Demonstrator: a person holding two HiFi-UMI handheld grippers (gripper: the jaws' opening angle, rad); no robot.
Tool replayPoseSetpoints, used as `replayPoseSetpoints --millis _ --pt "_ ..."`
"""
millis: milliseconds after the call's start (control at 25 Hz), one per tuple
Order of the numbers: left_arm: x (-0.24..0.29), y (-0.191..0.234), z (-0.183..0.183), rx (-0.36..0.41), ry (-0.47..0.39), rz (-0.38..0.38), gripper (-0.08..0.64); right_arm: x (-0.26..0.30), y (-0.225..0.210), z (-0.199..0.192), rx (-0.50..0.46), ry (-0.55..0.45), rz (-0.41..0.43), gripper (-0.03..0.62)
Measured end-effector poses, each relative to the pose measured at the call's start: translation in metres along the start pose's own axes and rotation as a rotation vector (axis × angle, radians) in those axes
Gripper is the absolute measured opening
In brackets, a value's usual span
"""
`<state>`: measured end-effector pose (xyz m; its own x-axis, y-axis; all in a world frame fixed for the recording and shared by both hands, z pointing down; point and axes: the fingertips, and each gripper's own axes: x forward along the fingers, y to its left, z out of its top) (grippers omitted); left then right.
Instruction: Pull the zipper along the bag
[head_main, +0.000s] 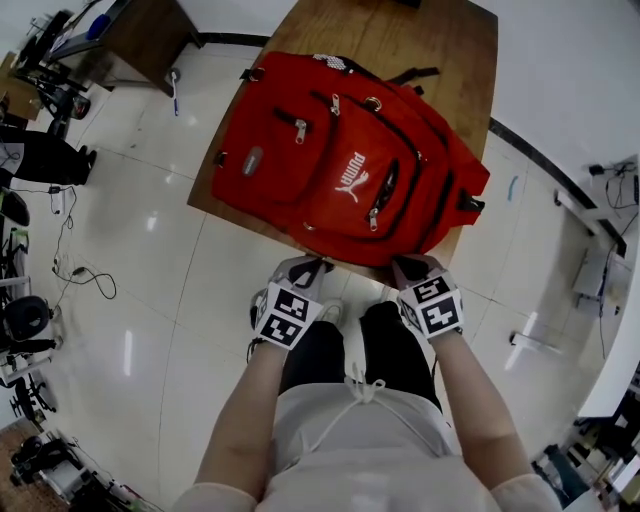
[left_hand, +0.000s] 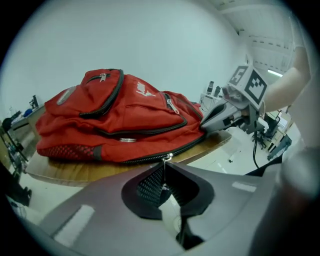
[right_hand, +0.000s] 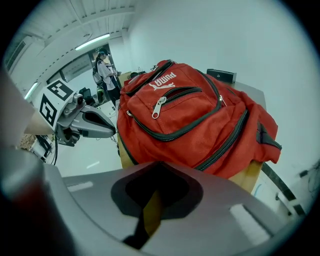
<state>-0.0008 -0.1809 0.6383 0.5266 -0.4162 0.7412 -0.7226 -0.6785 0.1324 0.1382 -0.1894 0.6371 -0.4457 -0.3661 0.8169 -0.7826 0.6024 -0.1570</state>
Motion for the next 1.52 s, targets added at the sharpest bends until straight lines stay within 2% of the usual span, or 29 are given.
replayPoseSetpoints --millis 120,280,400,600,760,960,1080,1200,1280,1360,1520 --pt "-0.002 0.011 -0.005 0.015 0.005 0.032 0.014 0.002 0.001 0.000 0.001 0.037 -0.013 0.002" --pt "-0.009 0.031 -0.009 0.027 0.030 0.082 0.014 0.003 0.000 0.001 -0.069 0.092 -0.059 0.002" --pt "-0.013 0.046 -0.011 0.014 0.036 0.101 0.015 0.004 0.000 0.001 -0.078 0.108 -0.073 0.002" --pt "-0.014 0.055 -0.011 0.033 0.040 0.092 0.017 0.002 -0.001 0.001 -0.051 0.093 -0.096 0.002" --pt "-0.016 0.056 -0.011 -0.037 0.018 0.091 0.017 0.002 0.000 0.003 -0.041 0.069 -0.100 0.003" --pt "-0.015 0.055 -0.010 -0.053 0.015 0.095 0.018 0.001 -0.002 0.003 0.066 0.033 -0.100 0.003" --pt "-0.020 0.054 -0.008 -0.020 0.015 0.116 0.018 -0.007 -0.002 0.007 0.199 -0.055 -0.120 0.003" --pt "-0.038 0.054 0.008 -0.029 -0.077 0.126 0.017 -0.029 0.003 0.020 0.227 -0.184 -0.175 0.003" --pt "-0.058 0.041 0.030 -0.034 -0.182 0.073 0.006 -0.049 0.015 0.033 0.222 -0.284 -0.196 0.003" --pt "-0.077 0.019 0.050 -0.001 -0.272 -0.002 0.006 -0.073 0.030 0.045 0.223 -0.397 -0.202 0.003" --pt "-0.115 -0.021 0.075 0.063 -0.398 -0.098 0.006 -0.125 0.062 0.058 0.201 -0.559 -0.212 0.003"
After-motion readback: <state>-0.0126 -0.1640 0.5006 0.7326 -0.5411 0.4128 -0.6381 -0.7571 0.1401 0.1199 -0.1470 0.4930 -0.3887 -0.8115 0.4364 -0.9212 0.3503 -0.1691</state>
